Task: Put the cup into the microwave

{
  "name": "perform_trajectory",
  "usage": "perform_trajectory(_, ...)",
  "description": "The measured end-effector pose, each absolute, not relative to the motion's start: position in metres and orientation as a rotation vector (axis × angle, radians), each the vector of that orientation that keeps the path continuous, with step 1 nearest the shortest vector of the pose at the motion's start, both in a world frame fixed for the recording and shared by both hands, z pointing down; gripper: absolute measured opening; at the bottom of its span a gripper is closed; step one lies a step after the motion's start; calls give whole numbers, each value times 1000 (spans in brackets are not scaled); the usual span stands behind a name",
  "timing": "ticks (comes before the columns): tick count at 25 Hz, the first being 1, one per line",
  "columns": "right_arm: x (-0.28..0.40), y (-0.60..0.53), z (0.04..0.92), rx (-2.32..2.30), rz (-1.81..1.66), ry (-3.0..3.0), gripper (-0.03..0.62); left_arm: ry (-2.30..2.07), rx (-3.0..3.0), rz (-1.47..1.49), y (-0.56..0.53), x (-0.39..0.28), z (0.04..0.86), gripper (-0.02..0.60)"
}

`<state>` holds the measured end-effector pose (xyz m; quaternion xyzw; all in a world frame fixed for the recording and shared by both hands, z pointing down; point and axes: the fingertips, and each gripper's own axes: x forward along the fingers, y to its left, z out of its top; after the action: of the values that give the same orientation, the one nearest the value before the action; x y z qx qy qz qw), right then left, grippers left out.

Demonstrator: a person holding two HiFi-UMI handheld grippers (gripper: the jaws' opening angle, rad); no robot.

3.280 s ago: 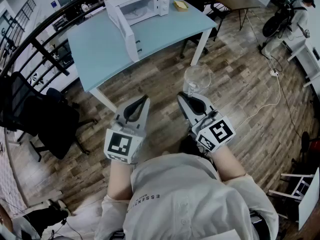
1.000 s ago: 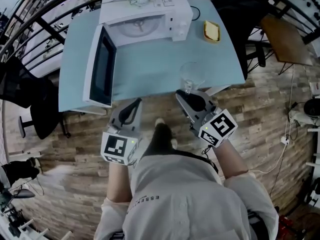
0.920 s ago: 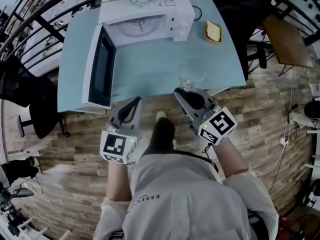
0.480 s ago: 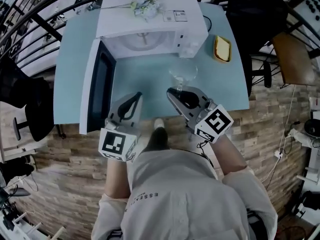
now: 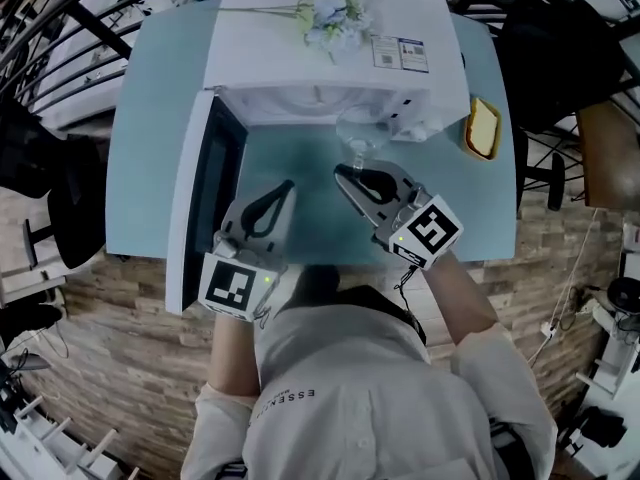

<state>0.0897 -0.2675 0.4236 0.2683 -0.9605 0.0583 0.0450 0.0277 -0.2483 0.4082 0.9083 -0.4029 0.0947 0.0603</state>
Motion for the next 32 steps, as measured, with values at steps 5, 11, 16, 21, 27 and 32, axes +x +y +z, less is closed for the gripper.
perform_trajectory(5,77,-302,449,756,179,-2938,28,-1213,2748,273,-270,28,421,2)
perform_trajectory(11,68,-344,469,734,183,-2938,28,-1213,2735,294,-288,30,437,2)
perform_trajectory(16,61,-371,482,722,185,-2935,31,-1226,2710,306,-298,27,447,2)
perform_trajectory(21,54,-388,494,721,176,-2935,31,-1226,2705,315,-303,28,456,2)
perform_trajectory(27,46,-395,507,704,198,-2936,31,-1189,2712,307,-300,38,463,3)
perform_trajectory(32,42,-396,510,693,216,-2943,29,-1203,2709,308,-299,38,464,3)
